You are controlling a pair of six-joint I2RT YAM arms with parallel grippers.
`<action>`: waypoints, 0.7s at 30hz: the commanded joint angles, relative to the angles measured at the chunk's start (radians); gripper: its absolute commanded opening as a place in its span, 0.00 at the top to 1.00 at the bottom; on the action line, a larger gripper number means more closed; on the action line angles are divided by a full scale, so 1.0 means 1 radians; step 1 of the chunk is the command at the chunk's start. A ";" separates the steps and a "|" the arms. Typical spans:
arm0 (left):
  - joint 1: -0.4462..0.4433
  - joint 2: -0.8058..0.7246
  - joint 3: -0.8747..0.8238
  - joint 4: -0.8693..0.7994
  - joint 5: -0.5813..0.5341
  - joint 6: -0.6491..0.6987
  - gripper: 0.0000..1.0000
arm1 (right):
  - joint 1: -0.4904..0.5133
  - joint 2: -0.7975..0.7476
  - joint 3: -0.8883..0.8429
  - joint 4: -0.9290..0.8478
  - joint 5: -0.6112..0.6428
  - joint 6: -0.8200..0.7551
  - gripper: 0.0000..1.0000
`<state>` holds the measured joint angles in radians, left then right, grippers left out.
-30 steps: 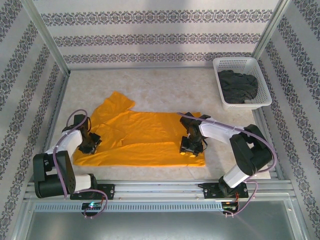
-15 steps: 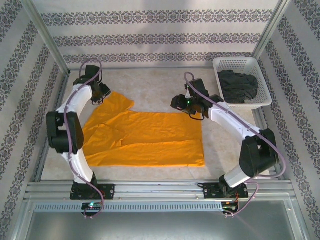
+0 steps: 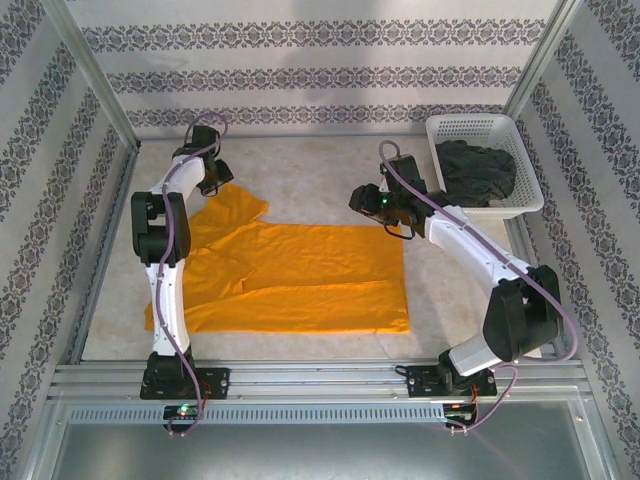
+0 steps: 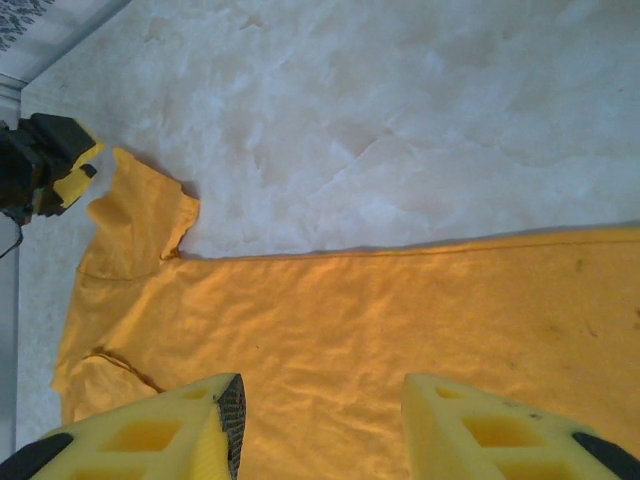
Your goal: Fold and stack the t-shirts
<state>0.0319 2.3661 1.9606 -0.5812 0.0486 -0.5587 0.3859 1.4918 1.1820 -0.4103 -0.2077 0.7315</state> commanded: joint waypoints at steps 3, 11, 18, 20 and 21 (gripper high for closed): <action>-0.025 0.039 0.050 0.010 -0.001 0.054 0.50 | -0.026 -0.036 -0.052 0.001 0.011 0.020 0.53; -0.053 0.089 0.094 -0.179 -0.060 0.042 0.56 | -0.037 0.002 -0.040 0.018 -0.031 0.019 0.53; -0.058 0.156 0.188 -0.322 -0.060 0.040 0.81 | -0.047 0.048 -0.016 -0.019 0.021 0.023 0.54; -0.058 0.133 0.180 -0.318 -0.064 0.034 0.94 | -0.047 0.061 -0.016 -0.041 0.105 0.043 0.54; -0.058 0.117 0.177 -0.315 -0.064 0.030 0.98 | -0.048 0.070 -0.015 -0.048 0.140 0.050 0.54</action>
<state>-0.0154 2.4725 2.1418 -0.7910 -0.0368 -0.5278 0.3485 1.5410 1.1419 -0.4221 -0.1772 0.7506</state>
